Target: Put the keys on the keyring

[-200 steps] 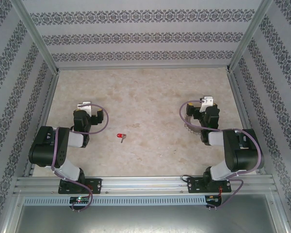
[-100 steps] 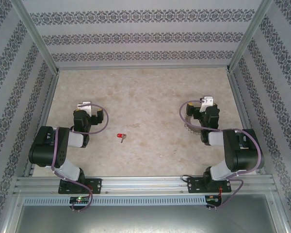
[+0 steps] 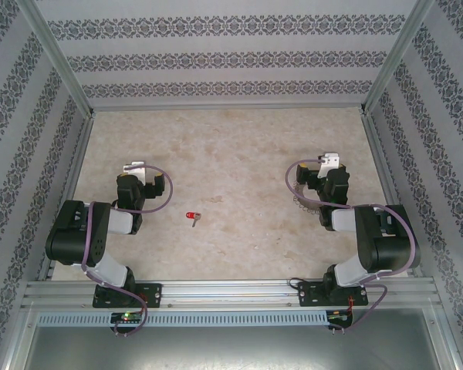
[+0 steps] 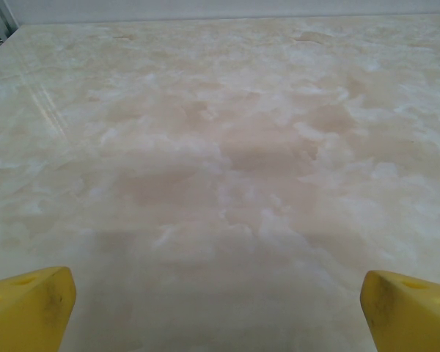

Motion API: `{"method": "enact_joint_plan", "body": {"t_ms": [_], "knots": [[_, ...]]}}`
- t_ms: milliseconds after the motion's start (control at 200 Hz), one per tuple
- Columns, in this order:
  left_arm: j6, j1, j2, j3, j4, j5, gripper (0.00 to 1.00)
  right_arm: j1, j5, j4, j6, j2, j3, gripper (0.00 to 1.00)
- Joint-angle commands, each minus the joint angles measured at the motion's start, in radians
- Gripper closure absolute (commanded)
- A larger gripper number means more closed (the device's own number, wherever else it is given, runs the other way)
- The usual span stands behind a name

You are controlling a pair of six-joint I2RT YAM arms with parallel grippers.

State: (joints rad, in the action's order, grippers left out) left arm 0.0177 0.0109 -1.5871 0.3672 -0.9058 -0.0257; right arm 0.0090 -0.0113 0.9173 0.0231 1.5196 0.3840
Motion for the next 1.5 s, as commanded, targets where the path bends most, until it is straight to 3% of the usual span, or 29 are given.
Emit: {"method": "enact_joint_plan", "body": {"t_ms": [0,1264,1494], "knots": [[-0.018,-0.009,0.001,0.022,-0.025,0.015,0.00,0.002,-0.002,0.025,0.012,0.012,-0.005,0.02],[-0.016,-0.011,0.003,0.025,-0.019,0.024,0.00,0.003,-0.005,0.026,0.011,0.010,-0.007,0.02],[-0.017,-0.011,0.003,0.024,-0.022,0.026,0.00,0.007,-0.050,0.038,0.019,0.007,-0.016,0.02]]}}
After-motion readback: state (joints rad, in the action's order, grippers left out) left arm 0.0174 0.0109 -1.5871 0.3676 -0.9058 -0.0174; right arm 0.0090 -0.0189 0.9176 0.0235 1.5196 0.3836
